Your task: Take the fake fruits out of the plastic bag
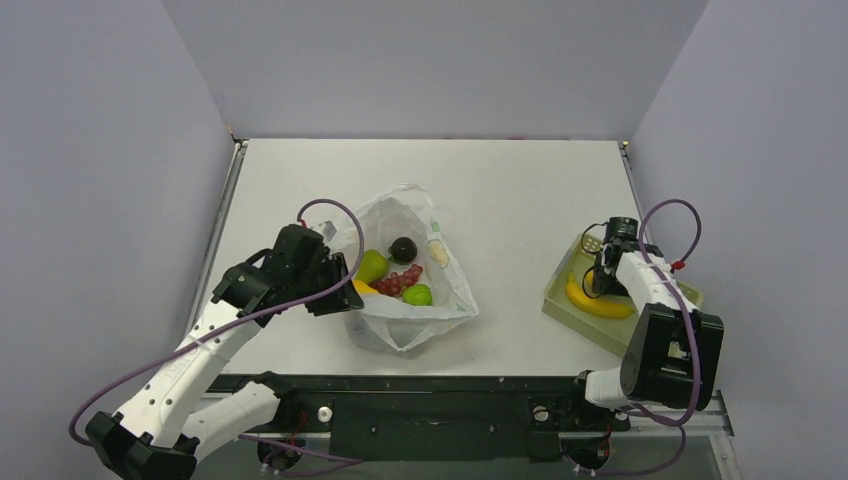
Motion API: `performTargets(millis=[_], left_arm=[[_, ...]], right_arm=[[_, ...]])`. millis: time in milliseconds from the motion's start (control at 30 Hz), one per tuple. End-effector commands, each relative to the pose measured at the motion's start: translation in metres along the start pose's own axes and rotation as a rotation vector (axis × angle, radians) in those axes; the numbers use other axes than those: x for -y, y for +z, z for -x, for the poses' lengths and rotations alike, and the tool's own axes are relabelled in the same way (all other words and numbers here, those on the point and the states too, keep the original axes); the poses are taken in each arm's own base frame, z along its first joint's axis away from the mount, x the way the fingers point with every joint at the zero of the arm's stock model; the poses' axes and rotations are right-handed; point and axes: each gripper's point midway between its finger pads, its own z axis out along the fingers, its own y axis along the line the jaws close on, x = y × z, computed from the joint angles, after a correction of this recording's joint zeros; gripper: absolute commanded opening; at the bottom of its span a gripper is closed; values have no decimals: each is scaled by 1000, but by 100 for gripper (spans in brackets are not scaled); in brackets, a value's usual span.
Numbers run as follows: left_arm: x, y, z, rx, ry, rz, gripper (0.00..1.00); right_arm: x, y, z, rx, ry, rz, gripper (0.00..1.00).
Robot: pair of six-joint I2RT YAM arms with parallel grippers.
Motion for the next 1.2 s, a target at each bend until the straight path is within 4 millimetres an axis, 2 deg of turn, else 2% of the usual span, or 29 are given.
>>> performTargets(millis=[0, 33, 100, 167, 233, 367, 433, 533, 633, 667, 700, 733, 767, 800, 833, 867, 900, 933, 967, 1000, 1033, 1067, 1100, 1133, 1167], left_arm=[[9, -14, 8, 39, 36, -40, 34], [9, -15, 8, 38, 35, -40, 34], [9, -15, 7, 39, 39, -40, 34], [8, -15, 7, 38, 42, -38, 34], [8, -14, 6, 35, 40, -40, 35], [7, -13, 4, 34, 29, -45, 36], [6, -14, 4, 41, 23, -41, 38], [6, -19, 6, 62, 19, -45, 41], [5, -23, 6, 81, 16, -49, 42], [5, -23, 6, 81, 15, -51, 42], [5, -23, 6, 83, 12, -51, 41], [4, -22, 5, 80, 9, -50, 40], [4, -21, 5, 75, 7, -49, 38], [3, -21, 4, 71, 4, -45, 37], [2, -22, 4, 71, 2, -41, 36], [1, -22, 3, 67, 0, -32, 35], [0, -23, 5, 74, 0, -27, 34], [-1, -23, 5, 76, 0, -24, 31], [-1, -24, 5, 81, -1, -24, 30], [-1, -24, 5, 83, -4, -24, 28], [-2, -24, 5, 84, -8, -23, 27], [-2, -24, 6, 88, -14, -26, 25], [-3, -23, 5, 88, -15, -23, 24], [-3, -22, 6, 91, -18, -21, 20], [-4, -22, 6, 92, -19, -17, 19]], right_arm=[[-21, 2, 14, 61, 105, 49, 13], [-21, 3, 13, 57, 105, 47, 18], [-24, 3, 8, 40, 91, 53, 33], [-29, -2, 1, 7, 70, 77, 57], [-37, -10, -7, -32, 44, 124, 68], [-47, -35, -21, -102, -69, 210, 81], [-40, -53, -22, -120, -151, 243, 84], [-29, -76, -22, -96, -374, 302, 86], [-25, -113, -32, -57, -634, 425, 87], [-24, -126, -47, -71, -778, 491, 87], [-27, -138, -53, -60, -889, 563, 87], [-25, -155, -75, -104, -987, 645, 86], [-29, -169, -84, -97, -1073, 734, 86], [-26, -191, -104, -127, -1156, 824, 85], [-28, -208, -111, -112, -1225, 904, 84], [-22, -236, -131, -148, -1297, 1008, 84], [-22, -255, -140, -143, -1345, 1105, 84], [-10, -286, -161, -220, -1407, 1231, 83], [-8, -303, -172, -232, -1453, 1316, 82], [4, -328, -192, -303, -1500, 1407, 80], [10, -337, -202, -326, -1536, 1441, 79], [24, -350, -224, -394, -1603, 1476, 74], [28, -356, -235, -415, -1631, 1502, 71], [41, -360, -258, -473, -1687, 1517, 63], [47, -360, -269, -488, -1726, 1521, 60]])
